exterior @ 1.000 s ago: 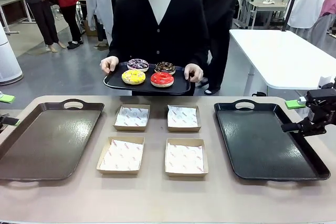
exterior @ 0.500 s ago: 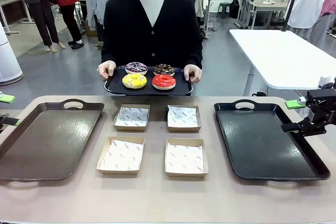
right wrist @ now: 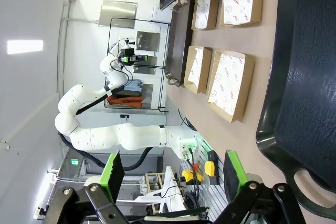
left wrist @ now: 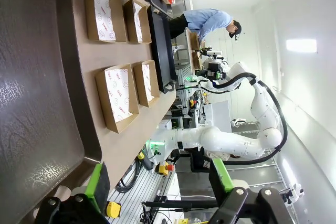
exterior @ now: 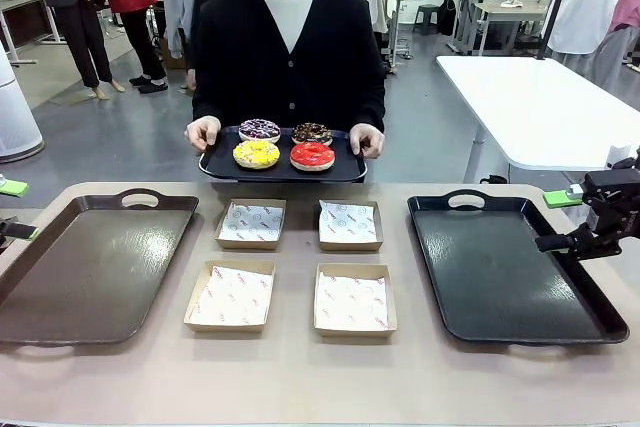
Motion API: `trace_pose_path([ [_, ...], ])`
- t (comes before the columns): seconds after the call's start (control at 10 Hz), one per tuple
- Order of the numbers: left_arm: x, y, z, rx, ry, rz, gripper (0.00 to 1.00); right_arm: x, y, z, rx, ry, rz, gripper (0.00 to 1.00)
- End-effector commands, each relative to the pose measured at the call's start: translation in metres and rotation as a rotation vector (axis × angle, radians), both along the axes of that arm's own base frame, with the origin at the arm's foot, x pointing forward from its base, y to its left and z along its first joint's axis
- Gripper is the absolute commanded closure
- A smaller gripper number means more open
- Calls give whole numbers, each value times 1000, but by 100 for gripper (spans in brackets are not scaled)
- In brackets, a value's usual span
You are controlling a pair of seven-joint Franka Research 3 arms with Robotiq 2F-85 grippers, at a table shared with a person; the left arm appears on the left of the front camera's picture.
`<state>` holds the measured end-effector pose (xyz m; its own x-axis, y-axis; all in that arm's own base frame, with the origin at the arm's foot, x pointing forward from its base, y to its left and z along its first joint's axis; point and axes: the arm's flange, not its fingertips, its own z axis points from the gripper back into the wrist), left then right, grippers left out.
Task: Individually package the donuts and arrange them on the tray.
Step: Pick up one Paper togo box.
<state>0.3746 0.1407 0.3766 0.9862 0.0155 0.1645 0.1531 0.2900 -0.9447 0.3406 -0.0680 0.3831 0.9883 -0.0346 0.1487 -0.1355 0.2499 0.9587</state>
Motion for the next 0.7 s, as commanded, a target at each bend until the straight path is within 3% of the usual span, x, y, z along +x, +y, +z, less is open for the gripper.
trace_pose_path([
  [0.0, 0, 0, 1, -10, -1, 10, 0, 0, 1, 0, 9, -2, -6, 0],
  [0.5, 0, 0, 0, 0, 0, 0, 0, 0, 1, 0, 9, -2, -6, 0],
  [0.6, 16, -14, 24, 97, -15, 0, 0, 0, 1, 0, 9, -2, -6, 0],
])
